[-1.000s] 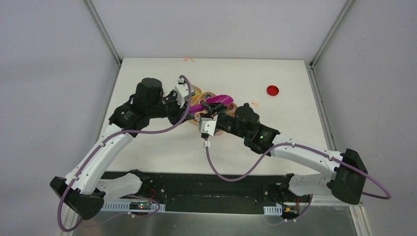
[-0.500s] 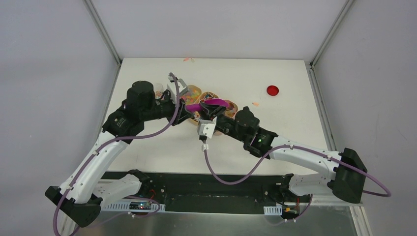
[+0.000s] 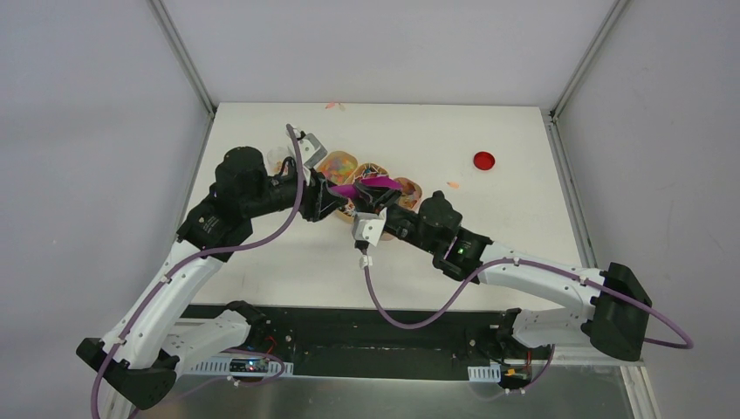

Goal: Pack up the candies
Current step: Adjust the spatula.

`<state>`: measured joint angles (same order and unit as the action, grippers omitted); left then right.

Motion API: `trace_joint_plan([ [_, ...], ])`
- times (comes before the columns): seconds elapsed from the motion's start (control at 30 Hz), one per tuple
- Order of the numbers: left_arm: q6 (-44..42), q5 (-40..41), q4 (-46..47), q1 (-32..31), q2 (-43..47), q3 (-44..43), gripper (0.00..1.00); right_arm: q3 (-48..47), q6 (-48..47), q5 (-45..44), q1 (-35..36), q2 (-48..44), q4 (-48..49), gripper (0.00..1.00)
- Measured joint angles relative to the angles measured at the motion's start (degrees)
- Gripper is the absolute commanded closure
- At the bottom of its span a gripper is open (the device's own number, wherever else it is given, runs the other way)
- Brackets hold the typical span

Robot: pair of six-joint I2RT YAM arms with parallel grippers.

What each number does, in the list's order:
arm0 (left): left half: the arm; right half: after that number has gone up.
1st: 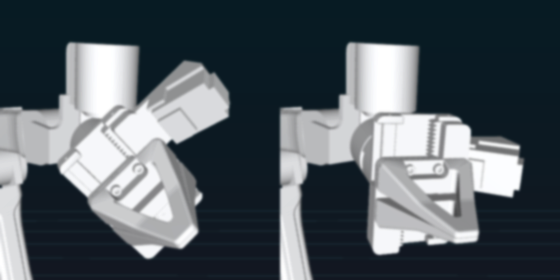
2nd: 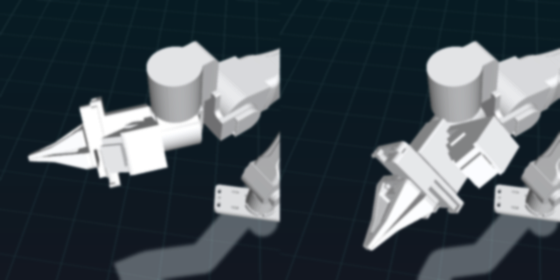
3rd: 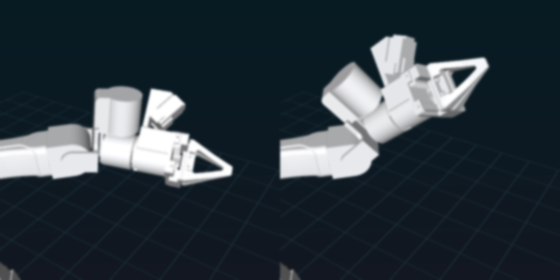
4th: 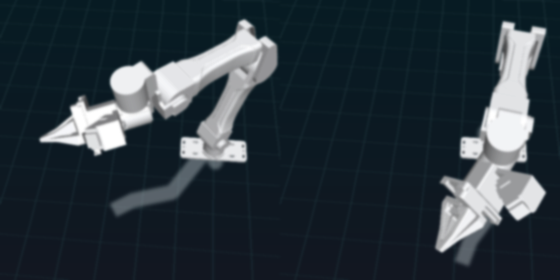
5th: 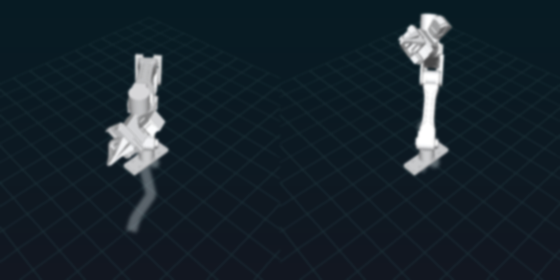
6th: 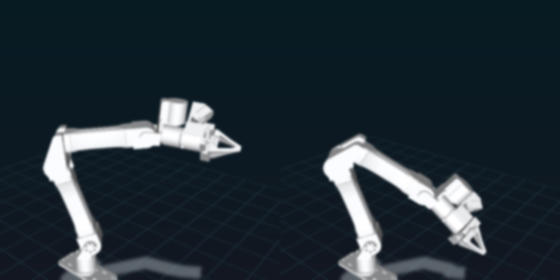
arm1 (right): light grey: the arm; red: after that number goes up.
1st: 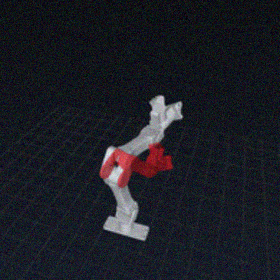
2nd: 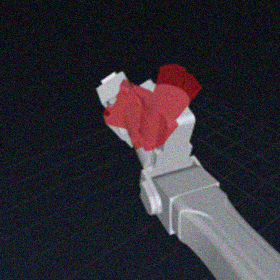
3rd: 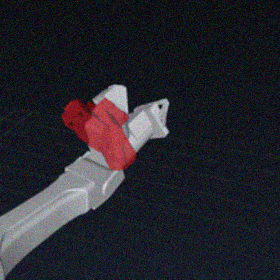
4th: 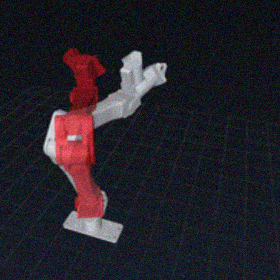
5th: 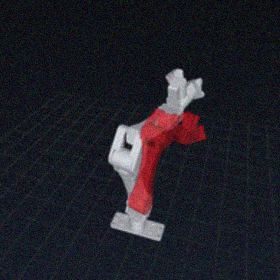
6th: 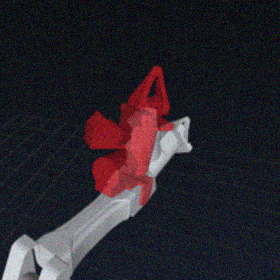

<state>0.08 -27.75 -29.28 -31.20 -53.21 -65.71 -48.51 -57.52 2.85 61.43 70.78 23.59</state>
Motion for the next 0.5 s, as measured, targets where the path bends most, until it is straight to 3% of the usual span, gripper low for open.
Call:
trace_joint_plan([
  [0.27, 0.3, -0.9, 1.7, 0.0, 0.0, 0.4, 0.63, 0.0, 1.0, 0.4, 0.0, 0.0, -0.3, 1.00],
  [0.3, 0.2, -0.9, 1.9, 0.0, 0.0, 0.6, 0.67, 0.0, 1.0, 0.4, 0.0, 0.0, -0.3, 1.00],
  [0.4, -0.8, -0.8, 2.1, 0.0, 0.0, 1.0, 0.93, 0.2, 1.1, 0.3, 0.0, 0.0, -0.4, 1.00],
  [0.47, -1.2, -0.9, 2.0, 0.1, -0.2, 1.0, 1.00, 0.3, 1.3, 0.2, 0.0, 0.0, -0.3, 0.98],
  [0.5, -1.5, -0.9, 2.1, 0.1, -0.2, 1.0, 1.00, 0.3, 1.4, 0.2, 0.0, 0.0, -0.3, 0.91],
])
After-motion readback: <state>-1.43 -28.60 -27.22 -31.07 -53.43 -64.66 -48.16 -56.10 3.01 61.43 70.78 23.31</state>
